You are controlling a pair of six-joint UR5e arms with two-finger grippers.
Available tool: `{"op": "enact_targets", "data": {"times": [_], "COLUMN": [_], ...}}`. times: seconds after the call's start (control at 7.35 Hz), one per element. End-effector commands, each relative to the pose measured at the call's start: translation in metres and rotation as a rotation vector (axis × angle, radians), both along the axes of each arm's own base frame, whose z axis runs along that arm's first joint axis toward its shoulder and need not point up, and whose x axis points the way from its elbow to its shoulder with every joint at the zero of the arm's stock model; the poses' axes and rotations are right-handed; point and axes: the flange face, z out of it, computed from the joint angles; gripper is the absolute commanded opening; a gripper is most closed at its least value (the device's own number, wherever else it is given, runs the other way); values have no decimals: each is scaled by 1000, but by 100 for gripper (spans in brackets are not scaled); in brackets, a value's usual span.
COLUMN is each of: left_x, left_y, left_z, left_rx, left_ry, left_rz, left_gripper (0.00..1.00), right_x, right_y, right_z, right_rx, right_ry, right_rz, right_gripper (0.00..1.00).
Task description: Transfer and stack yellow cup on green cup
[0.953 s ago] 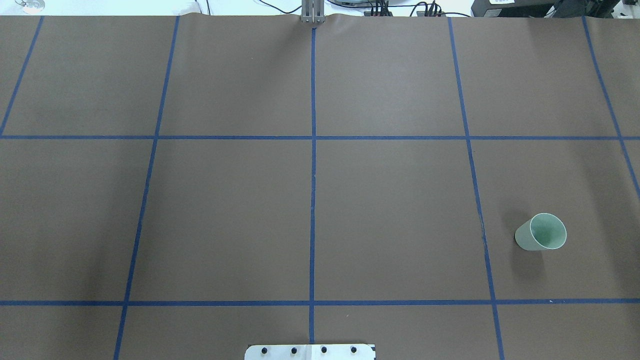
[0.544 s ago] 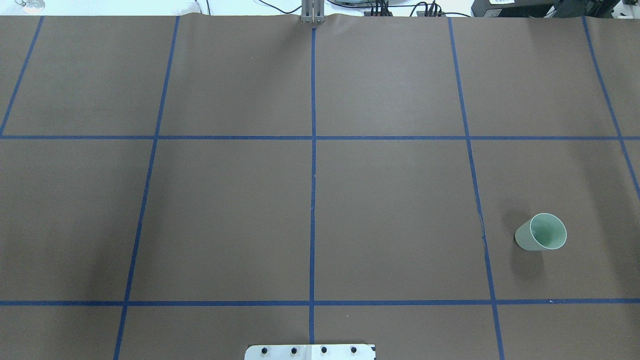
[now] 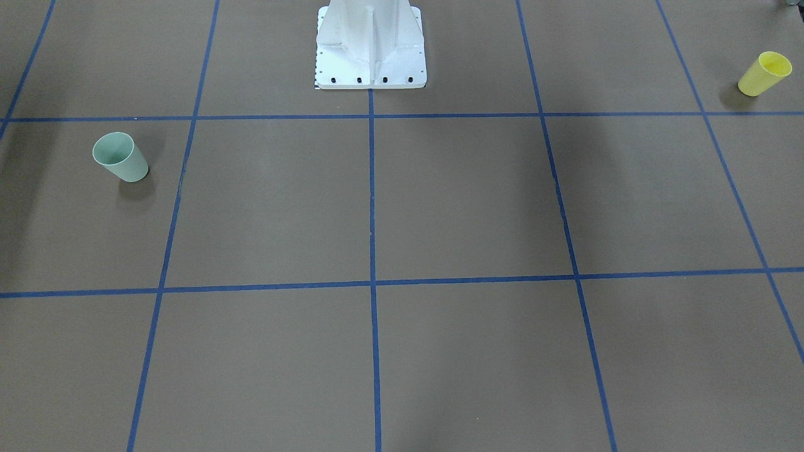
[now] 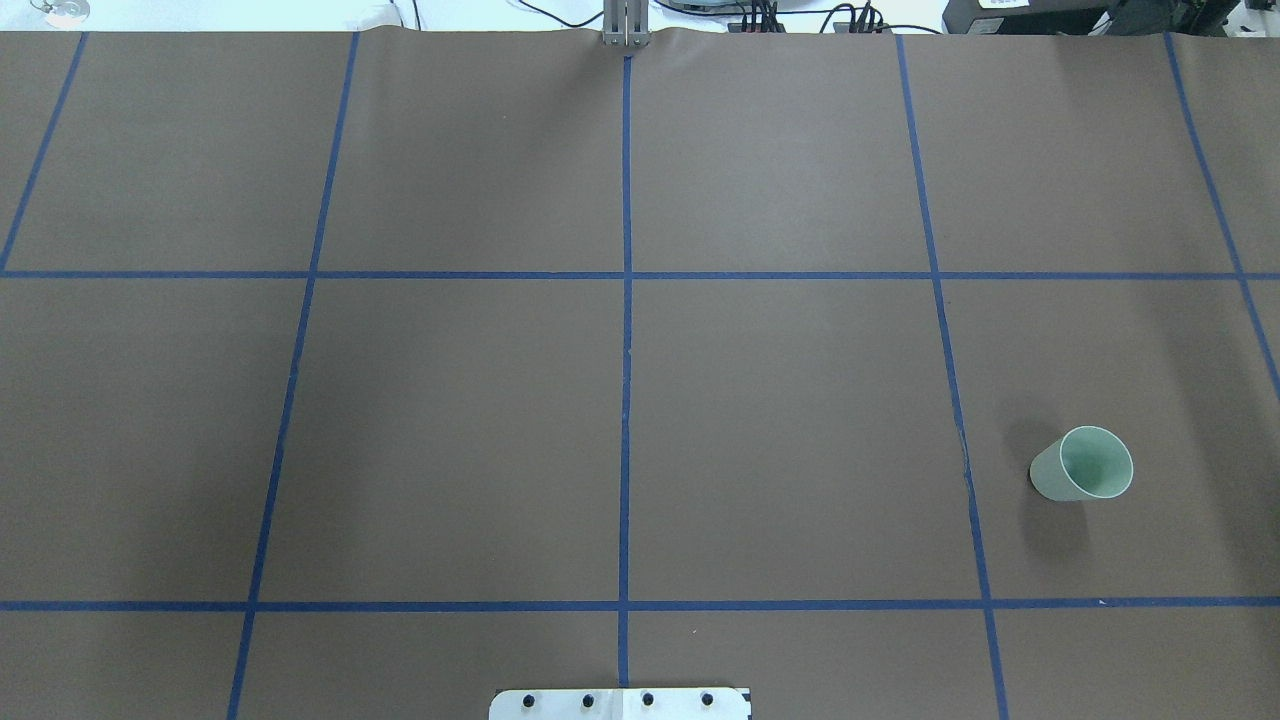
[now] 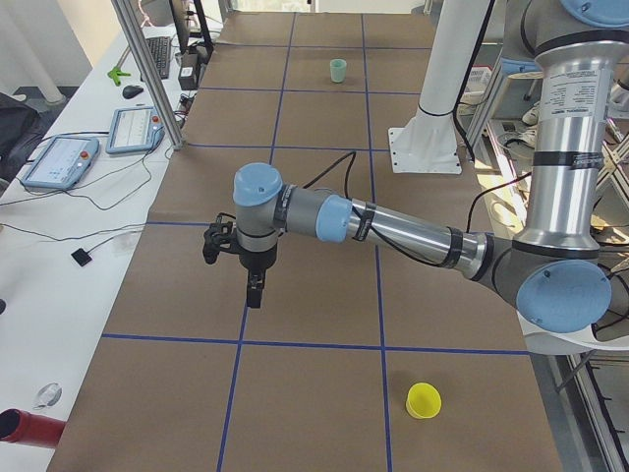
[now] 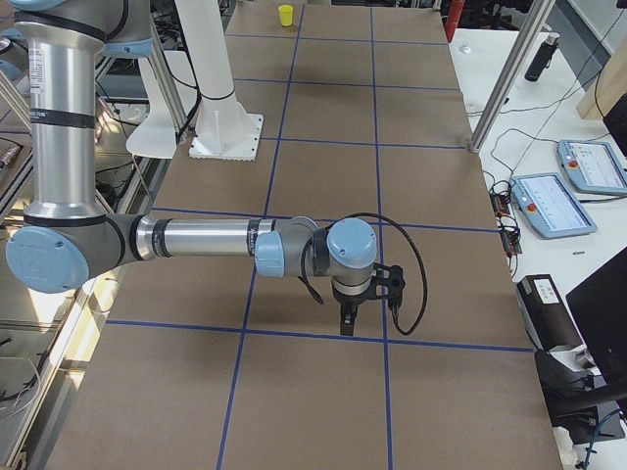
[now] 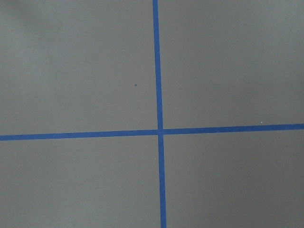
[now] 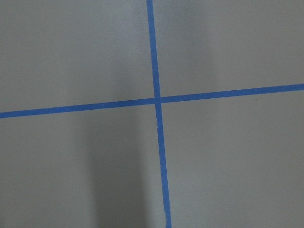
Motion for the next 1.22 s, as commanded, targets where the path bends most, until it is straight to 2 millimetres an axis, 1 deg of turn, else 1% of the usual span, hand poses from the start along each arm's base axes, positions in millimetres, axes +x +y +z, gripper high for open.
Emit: {"op": "enact_targets", "data": {"times": [0.0, 0.14, 0.27, 0.41, 0.54, 0.68, 0.82, 0.95, 1.09], "left_x": [6, 5, 8, 26, 42, 62, 85, 121, 145], "left_y": [42, 61, 82, 96, 101, 102, 104, 111, 121], "left_z": [-60, -72, -74, -69, -64, -57, -50, -43, -36], "left_rx": [-40, -75, -153, -169, -215, -264, -327, -364, -420], "left_ry": [-76, -65, -51, -118, -169, -238, -320, -420, -469], "left_rz": [-39, -127, -237, -228, -290, -358, -461, -567, -652], "left_gripper": [100, 100, 100, 100, 100, 100, 100, 100, 100], "right_x": [0, 0, 0, 0, -1, 0, 0, -1, -1], "right_y": [2, 4, 7, 8, 11, 12, 15, 20, 27], "right_z": [-3, -3, -3, -1, 1, 1, 3, 0, 1], "right_rx": [6, 5, 5, 2, -4, -4, -9, -4, -7], "right_ry": [3, 2, 3, 3, 1, 3, 1, 1, 3], "right_rz": [1, 1, 1, -1, -1, 1, 1, -1, 1], "right_gripper": [100, 100, 100, 100, 100, 100, 100, 100, 100]}}
